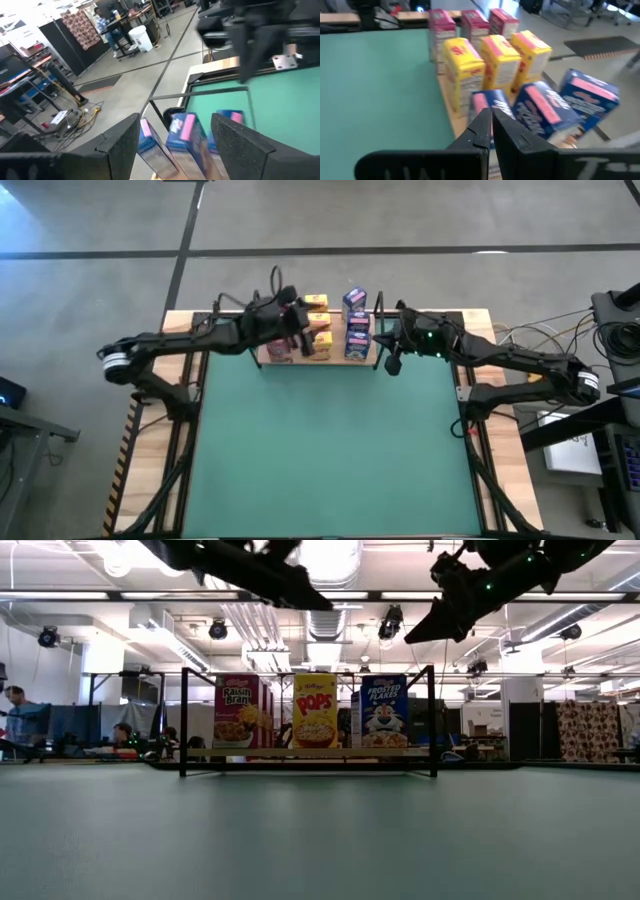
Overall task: Stack cereal on shelf
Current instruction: Adjust the blue cereal boxes on the shelf
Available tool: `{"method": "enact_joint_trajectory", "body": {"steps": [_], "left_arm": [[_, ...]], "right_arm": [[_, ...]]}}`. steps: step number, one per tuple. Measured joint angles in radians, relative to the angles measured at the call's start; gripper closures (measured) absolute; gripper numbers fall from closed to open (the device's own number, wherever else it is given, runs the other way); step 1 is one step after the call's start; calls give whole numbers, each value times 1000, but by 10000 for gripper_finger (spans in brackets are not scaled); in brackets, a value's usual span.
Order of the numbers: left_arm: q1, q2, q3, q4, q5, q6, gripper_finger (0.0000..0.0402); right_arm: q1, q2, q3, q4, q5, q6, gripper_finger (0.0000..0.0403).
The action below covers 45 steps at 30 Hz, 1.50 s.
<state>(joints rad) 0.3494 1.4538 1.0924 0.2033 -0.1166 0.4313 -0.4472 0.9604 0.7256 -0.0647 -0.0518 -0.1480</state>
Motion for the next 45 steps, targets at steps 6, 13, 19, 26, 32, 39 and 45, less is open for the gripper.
{"method": "enact_joint_trajectory", "body": {"steps": [6, 13, 19, 26, 32, 39, 45], "left_arm": [[83, 178, 162, 6, 52, 2, 174], [143, 341, 294, 3, 135, -38, 174], [178, 462, 417, -12, 136, -110, 174], [207, 585, 599, -143, 192, -189, 174], [214, 632, 666, -206, 245, -185, 174], [227, 631, 664, -205, 258, -206, 158], [245, 632, 663, -208, 260, -205, 120]], "right_arm": [[45, -2, -45, 55, 0, 10, 394], [63, 3, -62, 56, 1, 21, 394], [70, 5, -71, 56, 1, 20, 394], [70, 5, -77, 56, 1, 33, 394], [70, 5, -86, 55, 2, 33, 394], [70, 5, -89, 55, 1, 22, 394], [70, 5, -89, 55, 1, 20, 394]]}}
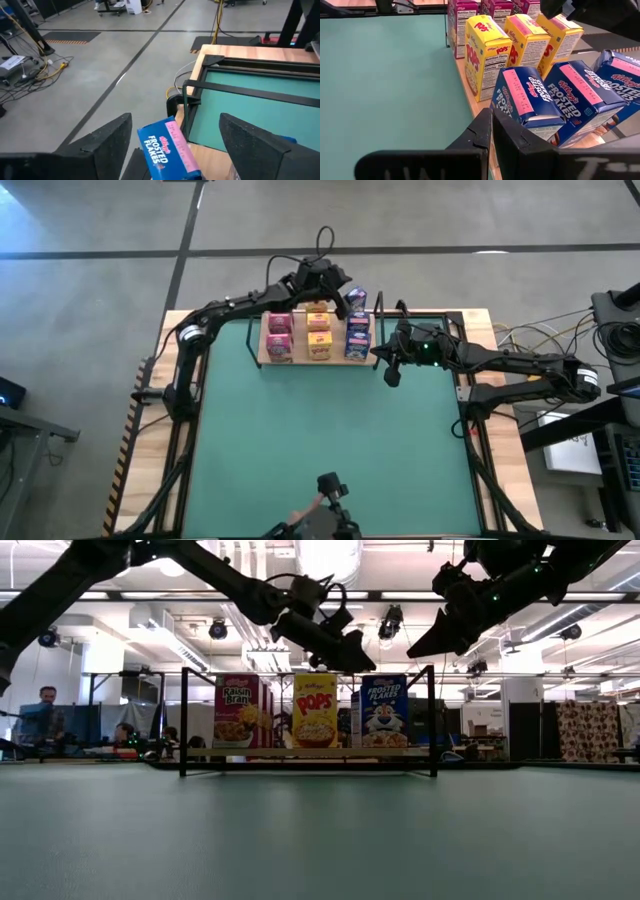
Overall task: Stack cereal on shelf
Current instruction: Adjust the blue cereal boxes on the shelf
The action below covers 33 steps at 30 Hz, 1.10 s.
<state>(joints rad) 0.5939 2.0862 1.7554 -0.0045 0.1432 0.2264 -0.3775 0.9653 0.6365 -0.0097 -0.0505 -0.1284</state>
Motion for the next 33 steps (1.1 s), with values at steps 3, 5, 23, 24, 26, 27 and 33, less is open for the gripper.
{"method": "enact_joint_trajectory", "body": {"steps": [3, 5, 23, 24, 26, 27, 33], "left_arm": [[7, 6, 0, 1, 25, -1, 117], [8, 7, -2, -5, 62, -7, 118], [4, 72, 15, -12, 39, -18, 138], [4, 73, 16, -10, 39, -18, 139], [5, 78, 18, -9, 39, -18, 142], [5, 81, 18, -16, 39, -18, 143], [6, 94, 17, -18, 23, 1, 158]], "right_arm": [[0, 0, 0, 0, 0, -2, 394], [0, 0, 0, 0, 0, -3, 394], [0, 0, 0, -1, 0, -3, 394], [0, 0, 0, 0, 0, -3, 394], [0, 0, 0, -1, 0, -5, 394], [0, 0, 0, -1, 0, -6, 394], [-1, 0, 0, -1, 0, -5, 394]]}}
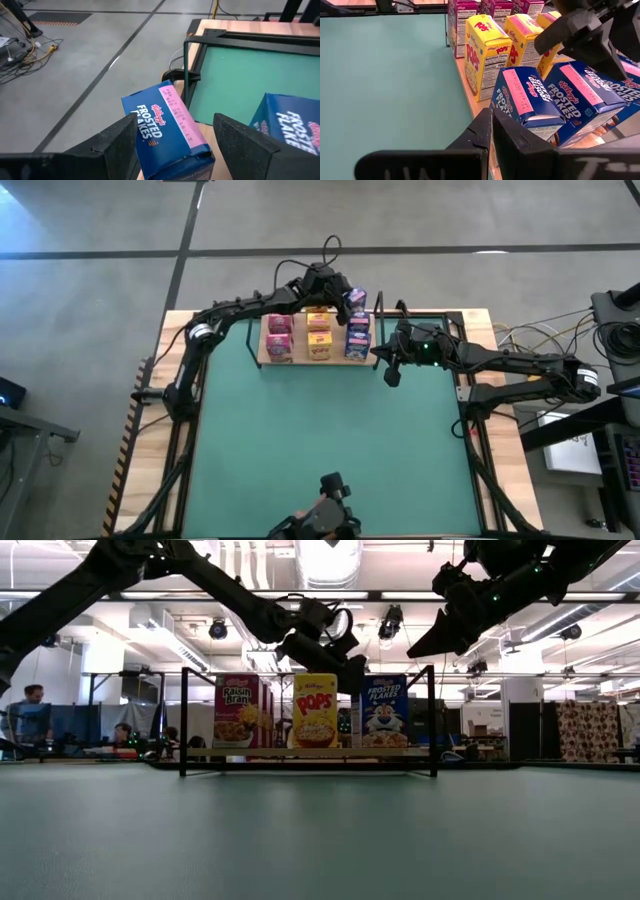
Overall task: Stack cereal on shelf
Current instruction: Adjust the blue cereal boxes on the shelf
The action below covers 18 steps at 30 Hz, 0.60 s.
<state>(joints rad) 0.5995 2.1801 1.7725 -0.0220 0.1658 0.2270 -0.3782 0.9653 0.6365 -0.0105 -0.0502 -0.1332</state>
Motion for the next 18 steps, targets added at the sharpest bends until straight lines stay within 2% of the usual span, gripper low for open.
{"method": "enact_joint_trajectory", "body": {"steps": [6, 12, 18], "left_arm": [[1, -2, 0, -25, -1, 43, 171], [0, -4, 1, -54, 0, 181, 171], [4, -4, 31, -96, 1, 217, 171]], "right_arm": [[0, 0, 0, 0, 0, -1, 394], [0, 0, 0, 0, 0, -1, 394], [0, 0, 0, -1, 0, -10, 394]]}}
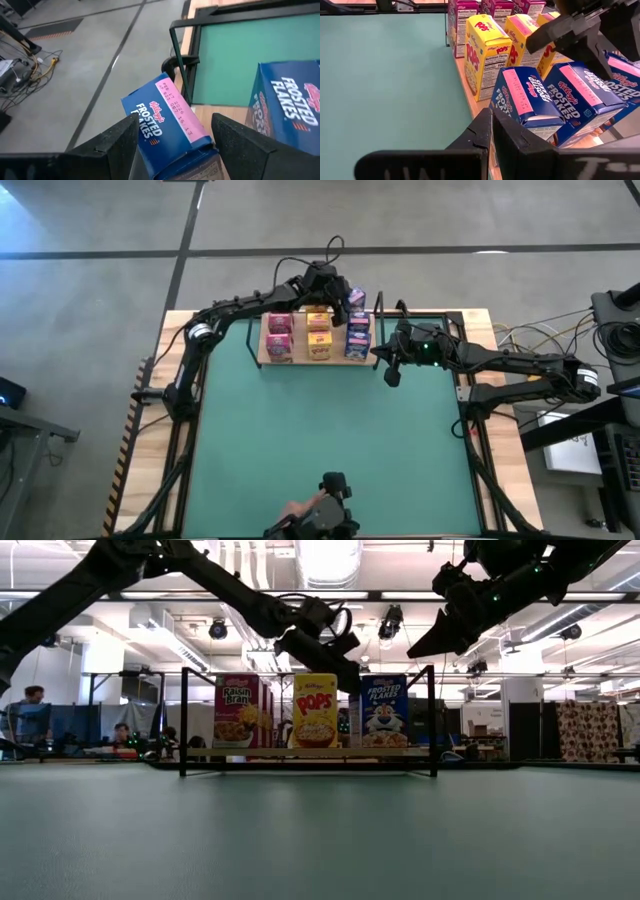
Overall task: Stack cereal on shelf
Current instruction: Adjust the blue cereal boxes on the shelf
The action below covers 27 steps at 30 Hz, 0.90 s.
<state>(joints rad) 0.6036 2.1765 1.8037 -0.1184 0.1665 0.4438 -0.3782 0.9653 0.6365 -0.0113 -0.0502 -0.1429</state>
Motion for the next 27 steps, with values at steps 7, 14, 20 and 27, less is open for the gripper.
{"method": "enact_joint_trajectory", "body": {"steps": [7, 14, 20, 27], "left_arm": [[2, 2, 92, -192, 19, 68, 171], [2, 2, 100, -207, 87, 132, 171], [6, 2, 99, -203, 87, 172, 171], [19, 2, 99, -189, 79, 90, 171]], "right_arm": [[0, 0, 0, -3, 0, 0, 394], [0, 0, 0, -6, 0, 0, 394], [0, 0, 0, -6, 0, 0, 394], [0, 0, 0, -6, 0, -5, 394]]}}
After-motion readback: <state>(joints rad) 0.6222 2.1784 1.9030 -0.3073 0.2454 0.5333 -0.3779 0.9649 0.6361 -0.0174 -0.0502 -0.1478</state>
